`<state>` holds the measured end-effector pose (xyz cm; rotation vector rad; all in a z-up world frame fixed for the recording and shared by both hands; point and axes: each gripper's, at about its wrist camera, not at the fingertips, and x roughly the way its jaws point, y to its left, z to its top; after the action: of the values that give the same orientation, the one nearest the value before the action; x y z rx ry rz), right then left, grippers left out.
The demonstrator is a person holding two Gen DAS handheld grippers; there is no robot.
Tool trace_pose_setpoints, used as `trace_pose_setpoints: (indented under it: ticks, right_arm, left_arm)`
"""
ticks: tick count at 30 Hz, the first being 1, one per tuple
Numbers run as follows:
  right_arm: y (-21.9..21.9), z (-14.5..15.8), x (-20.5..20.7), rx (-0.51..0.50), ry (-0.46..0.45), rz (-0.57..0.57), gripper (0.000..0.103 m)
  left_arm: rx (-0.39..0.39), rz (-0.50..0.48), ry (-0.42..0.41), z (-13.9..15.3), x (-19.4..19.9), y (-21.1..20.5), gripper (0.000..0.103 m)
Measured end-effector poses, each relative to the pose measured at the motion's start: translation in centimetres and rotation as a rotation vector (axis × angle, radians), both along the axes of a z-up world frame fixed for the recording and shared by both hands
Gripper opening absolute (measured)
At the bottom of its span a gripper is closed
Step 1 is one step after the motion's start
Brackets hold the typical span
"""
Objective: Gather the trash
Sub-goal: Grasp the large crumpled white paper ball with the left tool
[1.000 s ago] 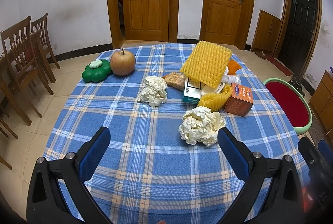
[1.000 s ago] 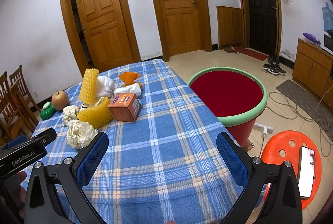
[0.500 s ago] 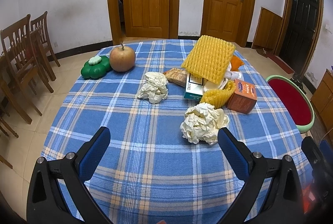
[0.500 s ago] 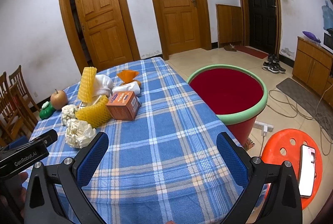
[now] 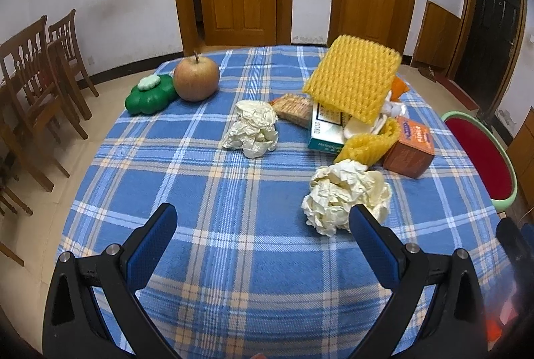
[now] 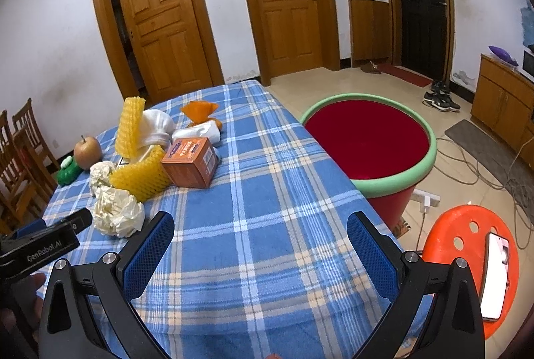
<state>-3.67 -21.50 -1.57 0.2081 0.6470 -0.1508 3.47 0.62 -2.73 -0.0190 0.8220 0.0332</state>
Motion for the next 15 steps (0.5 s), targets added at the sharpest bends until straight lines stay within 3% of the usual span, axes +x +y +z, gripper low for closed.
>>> trace_pose_setpoints:
  ticks: [5, 15]
  right_arm:
    - [-0.3, -0.2, 1.6, 0.016, 0.021, 0.023, 0.103]
    - [-0.7, -0.3, 4.4, 0.034, 0.059, 0.063, 0.103]
  left_arm:
    - [-0.019, -0.005, 0.042, -0.9, 1.1, -0.1, 0.099]
    - [-0.069, -0.108, 0.073, -1.5, 2.8, -2.4, 0.096]
